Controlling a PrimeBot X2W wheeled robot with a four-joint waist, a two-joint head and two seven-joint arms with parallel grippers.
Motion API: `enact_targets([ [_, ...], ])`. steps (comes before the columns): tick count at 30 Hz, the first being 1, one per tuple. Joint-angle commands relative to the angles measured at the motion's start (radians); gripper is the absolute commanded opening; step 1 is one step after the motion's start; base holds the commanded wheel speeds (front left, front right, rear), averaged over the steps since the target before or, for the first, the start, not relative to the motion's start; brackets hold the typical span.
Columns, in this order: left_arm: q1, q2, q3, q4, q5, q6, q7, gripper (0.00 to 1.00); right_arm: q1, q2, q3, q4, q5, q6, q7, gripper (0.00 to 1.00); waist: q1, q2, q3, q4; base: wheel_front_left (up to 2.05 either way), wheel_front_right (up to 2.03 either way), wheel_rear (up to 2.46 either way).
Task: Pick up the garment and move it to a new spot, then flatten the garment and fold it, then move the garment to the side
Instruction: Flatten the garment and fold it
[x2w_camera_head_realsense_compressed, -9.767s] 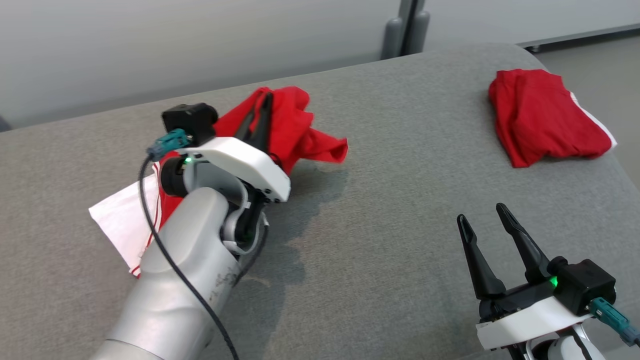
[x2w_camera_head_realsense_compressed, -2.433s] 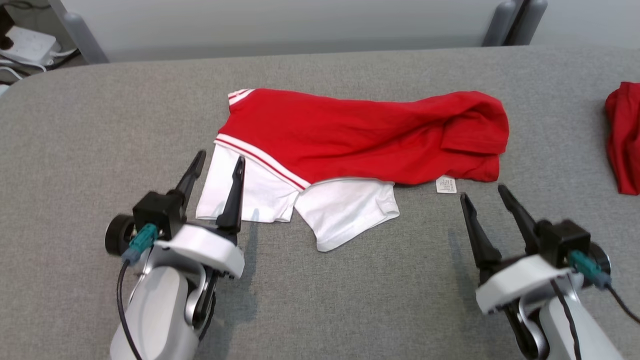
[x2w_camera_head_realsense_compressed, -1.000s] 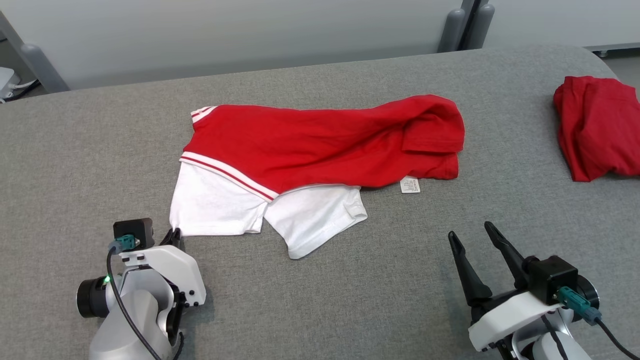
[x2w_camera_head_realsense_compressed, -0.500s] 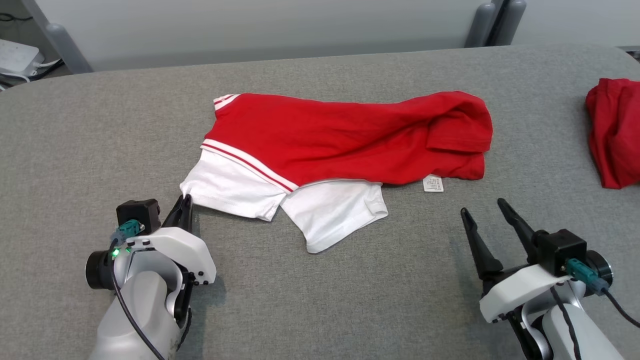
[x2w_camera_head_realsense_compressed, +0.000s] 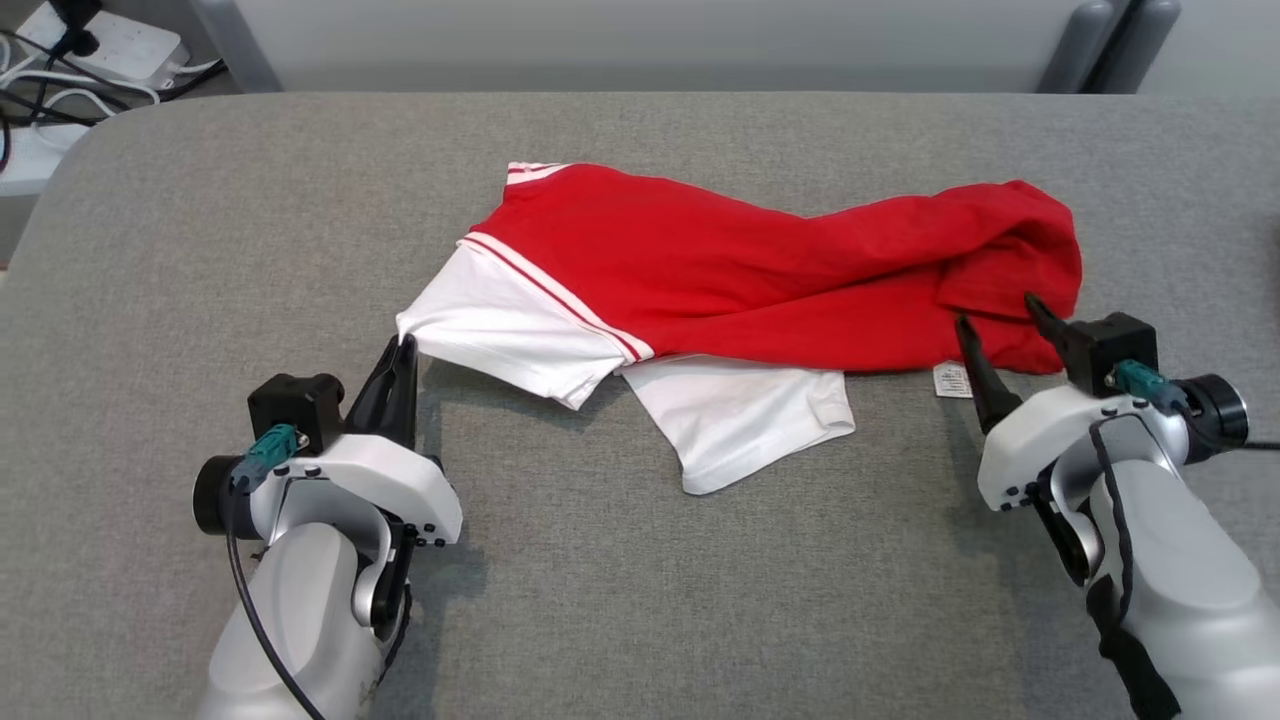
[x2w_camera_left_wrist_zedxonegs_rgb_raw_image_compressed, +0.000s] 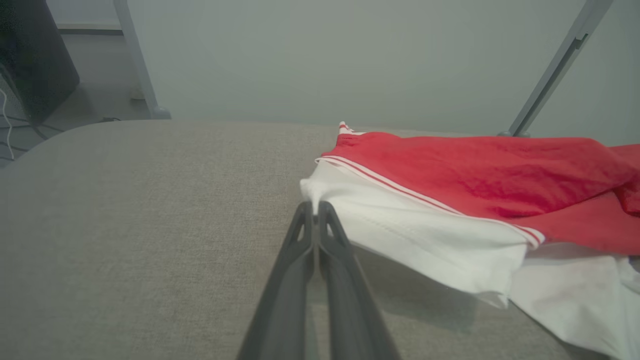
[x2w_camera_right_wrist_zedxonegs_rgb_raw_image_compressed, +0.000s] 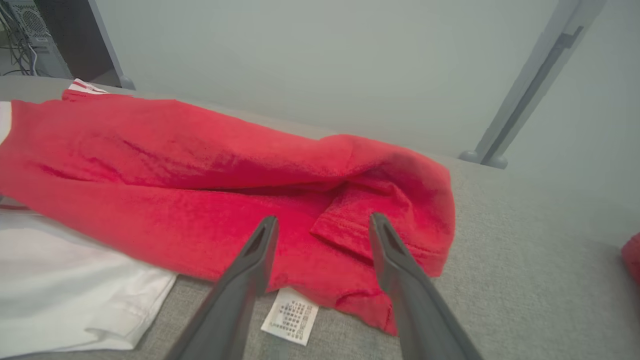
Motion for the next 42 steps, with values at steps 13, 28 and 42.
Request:
enact_targets([
  [13, 0.039, 0.012, -0.032, -0.244, -0.023, 0.021, 0.067, 0.00, -0.254, -0.010, 0.023, 0.343, -0.019, 0.003, 0.012, 0.49, 0.0000, 0.0000, 0.079, 0.092, 0.00, 0.00, 0.00],
  [28, 0.050, 0.028, -0.046, -0.333, -0.029, 0.036, 0.091, 0.00, -0.295, -0.003, 0.022, 0.432, -0.032, 0.003, 0.018, 0.00, 0.0000, 0.0000, 0.093, 0.105, 0.00, 0.00, 0.00],
  [42, 0.096, 0.059, 0.007, -0.409, -0.061, 0.059, 0.025, 0.00, -0.181, -0.083, -0.074, 0.173, 0.001, 0.003, -0.014, 0.00, 0.0000, 0.0000, 0.003, 0.057, 0.00, 0.00, 0.00],
])
